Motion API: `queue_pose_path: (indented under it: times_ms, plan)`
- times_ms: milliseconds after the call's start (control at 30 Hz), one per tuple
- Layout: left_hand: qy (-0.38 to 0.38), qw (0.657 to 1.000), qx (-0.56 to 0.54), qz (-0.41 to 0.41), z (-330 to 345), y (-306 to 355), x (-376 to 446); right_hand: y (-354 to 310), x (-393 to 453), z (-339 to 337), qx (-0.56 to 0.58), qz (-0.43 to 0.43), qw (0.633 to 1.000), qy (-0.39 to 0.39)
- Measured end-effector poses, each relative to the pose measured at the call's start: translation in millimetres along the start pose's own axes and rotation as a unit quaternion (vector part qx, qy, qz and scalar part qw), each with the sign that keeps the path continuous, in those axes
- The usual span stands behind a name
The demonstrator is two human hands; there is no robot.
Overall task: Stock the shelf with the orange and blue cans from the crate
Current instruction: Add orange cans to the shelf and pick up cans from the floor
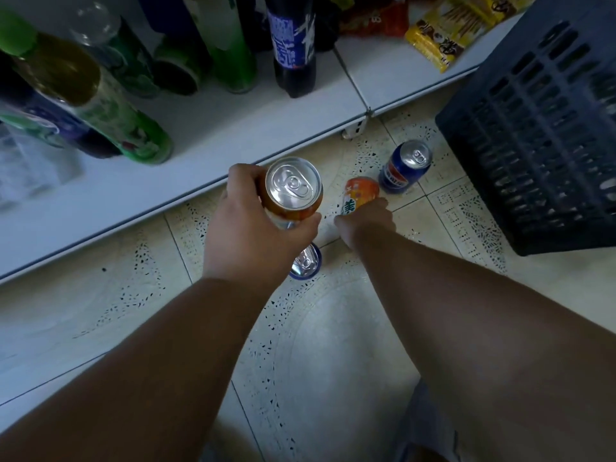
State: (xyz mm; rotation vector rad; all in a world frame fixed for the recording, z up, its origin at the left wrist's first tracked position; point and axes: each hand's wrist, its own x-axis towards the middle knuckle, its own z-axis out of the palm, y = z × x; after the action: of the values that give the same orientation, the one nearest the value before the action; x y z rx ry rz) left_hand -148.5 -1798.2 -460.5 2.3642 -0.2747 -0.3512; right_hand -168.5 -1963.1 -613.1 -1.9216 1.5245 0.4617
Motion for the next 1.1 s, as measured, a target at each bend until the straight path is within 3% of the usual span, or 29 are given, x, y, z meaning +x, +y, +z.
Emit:
queue_pose_path:
  times_ms: [200, 467, 700, 867, 1100]
  plan:
    - [-0.017, 0.999, 0.007, -0.028, -62, 62, -28, 8, -93, -91, -0.03, -0.104, 0.994, -0.014]
    - [-0.067, 0.996, 0.031, -0.041, -232, 249, -98, -1, -319, -346, 0.066, -0.21, 0.975, 0.018]
    - [-0.118, 0.992, 0.03, 0.032, -348, 394, -145, 0, -487, -555, 0.143, -0.234, 0.958, 0.088]
    - [-0.117, 0.987, -0.002, 0.11, -373, 477, -160, -1, -543, -645, 0.221, -0.271, 0.925, 0.15]
    - [-0.088, 0.974, -0.12, 0.172, -337, 598, -158, -1, -524, -774, 0.264, -0.318, 0.891, 0.186]
